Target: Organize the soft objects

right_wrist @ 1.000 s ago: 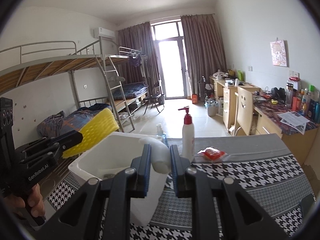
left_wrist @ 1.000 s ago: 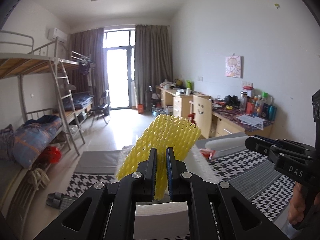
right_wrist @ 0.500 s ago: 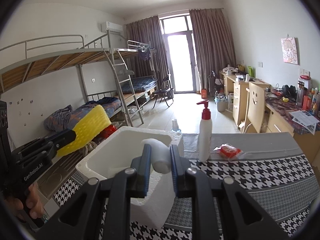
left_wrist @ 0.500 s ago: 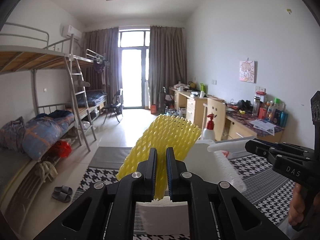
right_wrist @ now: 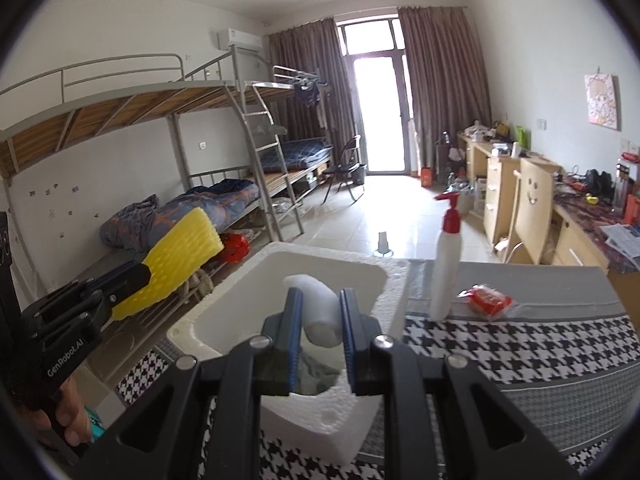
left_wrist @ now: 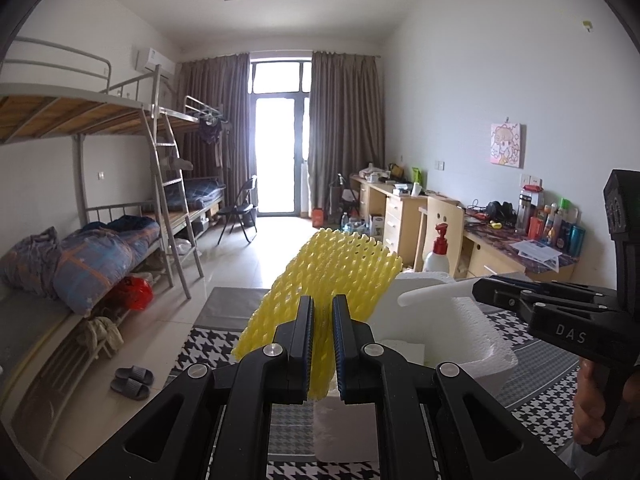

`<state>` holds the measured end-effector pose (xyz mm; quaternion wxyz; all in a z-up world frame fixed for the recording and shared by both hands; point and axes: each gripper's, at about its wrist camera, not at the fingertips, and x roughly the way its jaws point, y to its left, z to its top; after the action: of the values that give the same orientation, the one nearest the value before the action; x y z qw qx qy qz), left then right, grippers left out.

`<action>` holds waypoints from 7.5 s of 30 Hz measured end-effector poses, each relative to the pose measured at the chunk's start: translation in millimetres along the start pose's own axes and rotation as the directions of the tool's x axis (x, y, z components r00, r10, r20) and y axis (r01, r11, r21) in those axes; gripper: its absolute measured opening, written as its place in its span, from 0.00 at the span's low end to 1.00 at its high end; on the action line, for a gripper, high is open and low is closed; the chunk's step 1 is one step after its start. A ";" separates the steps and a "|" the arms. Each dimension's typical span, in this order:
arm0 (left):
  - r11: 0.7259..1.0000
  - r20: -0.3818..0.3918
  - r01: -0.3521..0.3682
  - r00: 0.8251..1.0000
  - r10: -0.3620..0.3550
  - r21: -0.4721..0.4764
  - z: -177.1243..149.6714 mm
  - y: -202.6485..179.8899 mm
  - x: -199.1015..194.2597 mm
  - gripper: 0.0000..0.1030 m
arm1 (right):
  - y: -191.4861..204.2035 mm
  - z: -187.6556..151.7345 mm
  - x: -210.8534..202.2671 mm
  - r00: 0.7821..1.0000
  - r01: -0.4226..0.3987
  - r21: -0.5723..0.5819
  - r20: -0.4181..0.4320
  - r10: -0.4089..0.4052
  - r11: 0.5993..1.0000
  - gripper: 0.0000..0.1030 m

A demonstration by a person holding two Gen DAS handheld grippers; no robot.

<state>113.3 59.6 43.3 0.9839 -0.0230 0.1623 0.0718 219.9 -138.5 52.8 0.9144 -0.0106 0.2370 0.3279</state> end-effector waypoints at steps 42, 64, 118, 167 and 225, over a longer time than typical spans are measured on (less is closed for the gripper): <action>0.998 -0.040 0.063 0.997 -0.062 0.016 2.1 -8.0 17.7 0.10 | 4.3 -7.1 -1.1 0.998 0.060 -0.037 0.014 -0.059 0.998 0.95; 0.990 -0.082 0.135 0.988 -0.130 0.048 6.9 -42.0 37.4 0.10 | -35.0 -18.3 -28.1 0.987 0.154 0.022 0.040 -0.155 0.988 0.95; 0.998 -0.063 0.058 0.996 -0.056 0.024 9.5 -66.1 27.5 0.99 | -49.5 -30.9 -65.6 0.979 0.187 0.048 0.075 -0.191 0.981 0.95; 0.995 0.051 0.088 0.995 -0.090 0.035 -17.3 -65.6 -83.3 0.99 | 2.1 -69.1 -136.9 0.970 0.176 -0.007 0.168 -0.173 0.984 0.95; 0.996 0.136 0.085 0.987 -0.089 0.039 -86.8 -71.9 -149.8 0.99 | 28.9 -138.2 -186.7 0.954 0.185 0.004 0.238 -0.180 0.983 0.95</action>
<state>-43.8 -37.5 11.1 0.9952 -0.0087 0.0940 0.0275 17.9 -251.0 16.3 0.9624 -0.0016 0.1208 0.2432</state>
